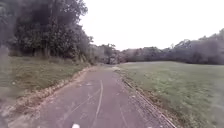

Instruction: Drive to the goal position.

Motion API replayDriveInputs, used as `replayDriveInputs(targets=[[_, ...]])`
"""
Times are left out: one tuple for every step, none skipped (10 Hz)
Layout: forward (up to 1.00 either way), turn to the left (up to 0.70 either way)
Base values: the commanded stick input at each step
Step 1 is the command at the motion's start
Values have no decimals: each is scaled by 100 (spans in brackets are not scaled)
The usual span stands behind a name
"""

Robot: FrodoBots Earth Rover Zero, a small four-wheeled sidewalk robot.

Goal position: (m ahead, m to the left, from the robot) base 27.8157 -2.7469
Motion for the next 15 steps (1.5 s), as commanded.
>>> replayDriveInputs(targets=[[70,0],[70,0],[70,0],[70,0],[70,0],[70,9],[70,23],[70,35],[70,35],[70,0],[70,0],[70,0],[70,24],[70,8],[70,0]])
